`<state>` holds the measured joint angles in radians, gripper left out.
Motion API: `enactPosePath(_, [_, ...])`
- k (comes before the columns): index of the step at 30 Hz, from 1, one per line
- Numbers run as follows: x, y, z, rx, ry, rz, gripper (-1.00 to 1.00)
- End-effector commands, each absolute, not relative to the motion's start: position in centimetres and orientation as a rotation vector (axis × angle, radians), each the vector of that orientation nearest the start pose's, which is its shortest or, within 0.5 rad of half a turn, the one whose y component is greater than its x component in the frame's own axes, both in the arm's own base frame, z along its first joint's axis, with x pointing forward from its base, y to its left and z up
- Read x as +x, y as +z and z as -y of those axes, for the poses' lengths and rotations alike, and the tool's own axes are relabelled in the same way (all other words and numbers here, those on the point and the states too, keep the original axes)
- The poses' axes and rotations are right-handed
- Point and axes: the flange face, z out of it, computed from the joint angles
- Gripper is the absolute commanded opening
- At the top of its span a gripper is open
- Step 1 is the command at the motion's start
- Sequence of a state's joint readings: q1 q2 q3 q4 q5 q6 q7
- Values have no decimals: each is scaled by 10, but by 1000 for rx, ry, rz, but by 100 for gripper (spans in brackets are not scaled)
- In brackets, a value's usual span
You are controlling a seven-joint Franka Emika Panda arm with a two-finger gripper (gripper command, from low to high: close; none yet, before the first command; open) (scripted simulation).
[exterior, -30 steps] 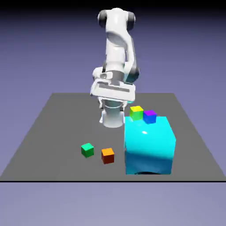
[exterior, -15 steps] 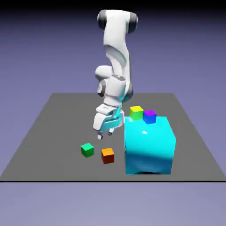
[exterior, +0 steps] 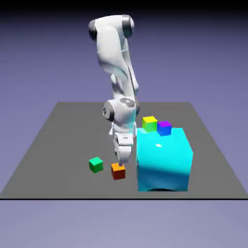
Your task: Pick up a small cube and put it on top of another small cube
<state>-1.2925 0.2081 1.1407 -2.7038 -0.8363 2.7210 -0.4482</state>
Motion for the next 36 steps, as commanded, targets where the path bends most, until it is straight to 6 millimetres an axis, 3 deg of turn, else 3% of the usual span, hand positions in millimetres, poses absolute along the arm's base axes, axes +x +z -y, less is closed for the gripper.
enactPosePath(1, [393, 196, 9, -2816, 47, 1657, 0])
enactPosePath(6, [397, 172, 12, -2815, 32, 1652, 0])
enactPosePath(12, [393, 129, 16, -2816, 53, 1658, 0])
enactPosePath(13, [393, 129, 16, -2816, 53, 1658, -100])
enactPosePath(14, [393, 129, 16, -2816, 53, 1658, -100])
enactPosePath(20, [397, 173, 12, -2815, 32, 1652, -100])
enactPosePath(25, [393, 196, 9, -2816, 49, 1658, -100])
enactPosePath(27, [399, 204, -2, -2839, 55, 1672, -100])
enactPosePath(36, [416, 234, 9, -3249, 288, 836, -100])
